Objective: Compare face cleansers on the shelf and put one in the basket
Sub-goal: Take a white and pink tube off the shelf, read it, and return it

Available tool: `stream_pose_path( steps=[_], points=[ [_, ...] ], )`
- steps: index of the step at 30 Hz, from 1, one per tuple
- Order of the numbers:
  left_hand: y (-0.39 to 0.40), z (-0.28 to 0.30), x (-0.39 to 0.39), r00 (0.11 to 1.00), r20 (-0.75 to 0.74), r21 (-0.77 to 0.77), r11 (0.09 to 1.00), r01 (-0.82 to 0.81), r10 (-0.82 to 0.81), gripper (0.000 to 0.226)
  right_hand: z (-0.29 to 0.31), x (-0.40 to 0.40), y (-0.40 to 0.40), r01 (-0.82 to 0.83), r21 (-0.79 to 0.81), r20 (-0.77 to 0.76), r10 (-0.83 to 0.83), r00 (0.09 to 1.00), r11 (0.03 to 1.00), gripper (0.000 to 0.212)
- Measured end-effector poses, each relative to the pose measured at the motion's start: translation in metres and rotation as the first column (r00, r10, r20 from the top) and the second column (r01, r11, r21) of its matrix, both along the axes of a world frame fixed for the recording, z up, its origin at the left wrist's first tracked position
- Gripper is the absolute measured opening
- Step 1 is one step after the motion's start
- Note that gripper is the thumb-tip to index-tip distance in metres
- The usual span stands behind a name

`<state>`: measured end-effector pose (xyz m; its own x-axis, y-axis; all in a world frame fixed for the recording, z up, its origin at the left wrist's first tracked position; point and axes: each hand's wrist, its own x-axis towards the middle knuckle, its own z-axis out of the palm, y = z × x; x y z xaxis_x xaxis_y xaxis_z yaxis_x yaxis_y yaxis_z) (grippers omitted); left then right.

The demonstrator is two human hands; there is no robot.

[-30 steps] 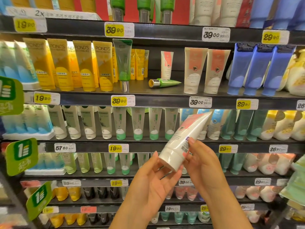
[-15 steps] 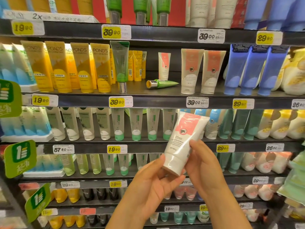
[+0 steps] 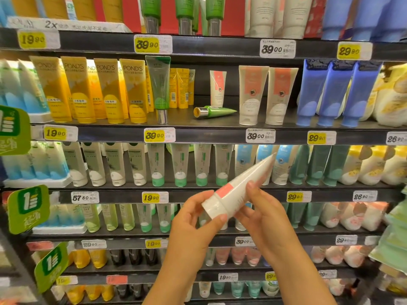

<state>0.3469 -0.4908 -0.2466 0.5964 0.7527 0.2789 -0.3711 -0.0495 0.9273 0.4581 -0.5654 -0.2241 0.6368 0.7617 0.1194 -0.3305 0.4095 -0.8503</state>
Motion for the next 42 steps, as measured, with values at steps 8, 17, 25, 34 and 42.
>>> stream_pose_path(
  steps=[8,17,25,34,42],
  points=[
    [-0.011,0.001,0.006,1.0,0.024,0.107,0.994,-0.008,0.005,0.047,0.001,0.007,-0.01,-0.027,0.182,-0.207,0.065,0.976,0.983,0.034],
    [-0.025,-0.002,0.018,0.999,0.031,0.088,0.996,-0.03,0.027,0.049,0.004,0.022,-0.019,-0.094,0.177,-0.098,0.112,0.989,0.98,0.033],
    [-0.039,0.005,0.032,0.995,0.061,-0.055,0.995,-0.077,0.081,0.047,0.008,0.039,-0.025,-0.195,0.147,0.054,0.189,0.981,0.97,0.03],
    [-0.057,0.0,0.032,0.996,0.045,-0.25,0.966,-0.062,0.075,0.05,0.001,0.043,-0.028,-0.158,0.037,0.038,0.156,0.987,0.987,0.039],
    [-0.061,0.004,0.034,0.971,0.239,-0.534,0.833,0.144,-0.015,0.037,0.002,0.047,-0.025,-0.142,-0.028,0.114,0.144,0.983,0.989,0.052]
  ],
)
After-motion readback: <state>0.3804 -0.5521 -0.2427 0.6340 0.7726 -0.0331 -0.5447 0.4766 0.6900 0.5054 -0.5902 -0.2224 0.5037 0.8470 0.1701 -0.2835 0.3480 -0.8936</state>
